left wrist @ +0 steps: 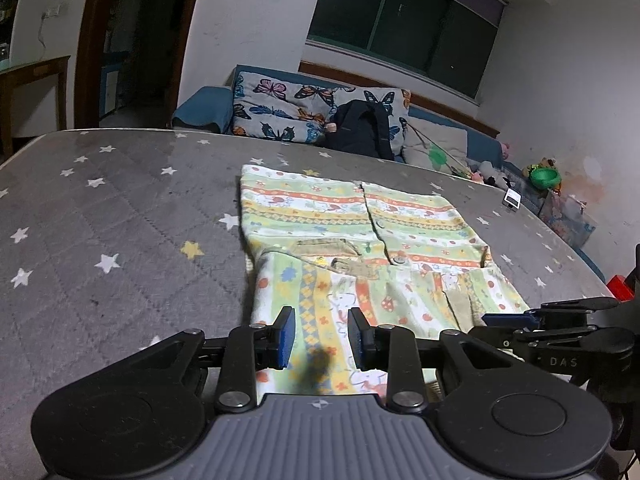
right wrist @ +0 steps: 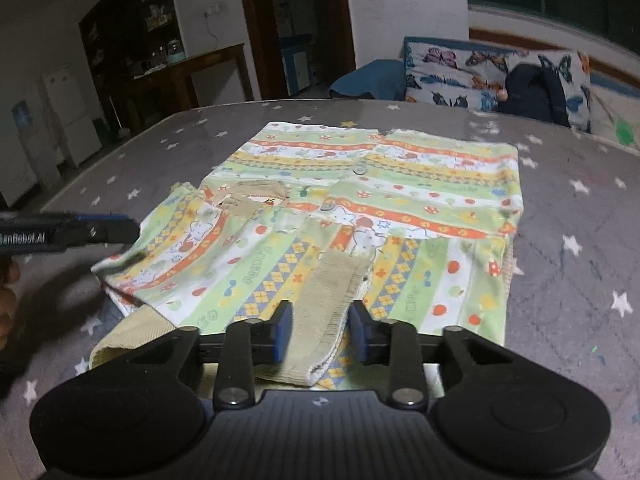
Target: Fold clothes
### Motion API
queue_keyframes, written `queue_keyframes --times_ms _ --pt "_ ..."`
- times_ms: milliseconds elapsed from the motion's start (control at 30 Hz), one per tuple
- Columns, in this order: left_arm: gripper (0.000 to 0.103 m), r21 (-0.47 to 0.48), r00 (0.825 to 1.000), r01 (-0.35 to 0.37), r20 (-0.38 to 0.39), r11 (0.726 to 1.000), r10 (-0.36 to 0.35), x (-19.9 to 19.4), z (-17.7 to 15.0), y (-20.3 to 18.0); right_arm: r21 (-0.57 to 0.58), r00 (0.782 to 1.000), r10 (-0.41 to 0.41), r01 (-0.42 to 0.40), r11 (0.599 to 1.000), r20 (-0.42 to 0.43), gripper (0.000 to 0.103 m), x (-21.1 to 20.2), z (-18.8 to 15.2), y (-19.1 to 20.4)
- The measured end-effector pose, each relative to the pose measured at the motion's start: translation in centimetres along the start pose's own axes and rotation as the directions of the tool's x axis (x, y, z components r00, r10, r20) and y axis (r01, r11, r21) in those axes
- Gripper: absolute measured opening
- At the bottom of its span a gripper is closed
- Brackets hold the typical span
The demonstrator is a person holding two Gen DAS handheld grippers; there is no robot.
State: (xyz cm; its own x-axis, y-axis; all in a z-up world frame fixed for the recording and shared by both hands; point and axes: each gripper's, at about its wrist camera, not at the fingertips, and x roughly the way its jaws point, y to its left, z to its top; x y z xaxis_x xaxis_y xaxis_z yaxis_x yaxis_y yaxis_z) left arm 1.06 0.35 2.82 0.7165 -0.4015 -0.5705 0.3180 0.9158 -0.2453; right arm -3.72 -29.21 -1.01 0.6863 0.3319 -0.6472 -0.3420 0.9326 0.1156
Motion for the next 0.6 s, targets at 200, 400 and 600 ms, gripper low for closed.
queue_keyframes --times_ms 200,400,600 --pt "0.031 0.019 1.000 0.013 -0.003 1.000 -0.013 0.4 0.2 -0.6 -0.042 0.997 -0.036 0.039 0.998 0.068 0.004 -1.3 1.0 0.2" --pt "0.031 0.027 1.000 0.004 -0.023 1.000 -0.004 1.3 0.4 -0.7 -0.075 0.987 -0.086 0.097 0.992 0.134 0.004 -2.5 2.3 0.0" --pt "0.031 0.039 1.000 0.009 -0.015 0.999 -0.008 1.3 1.2 -0.8 -0.068 0.989 -0.129 0.134 0.989 0.078 0.007 -0.8 2.2 -1.0"
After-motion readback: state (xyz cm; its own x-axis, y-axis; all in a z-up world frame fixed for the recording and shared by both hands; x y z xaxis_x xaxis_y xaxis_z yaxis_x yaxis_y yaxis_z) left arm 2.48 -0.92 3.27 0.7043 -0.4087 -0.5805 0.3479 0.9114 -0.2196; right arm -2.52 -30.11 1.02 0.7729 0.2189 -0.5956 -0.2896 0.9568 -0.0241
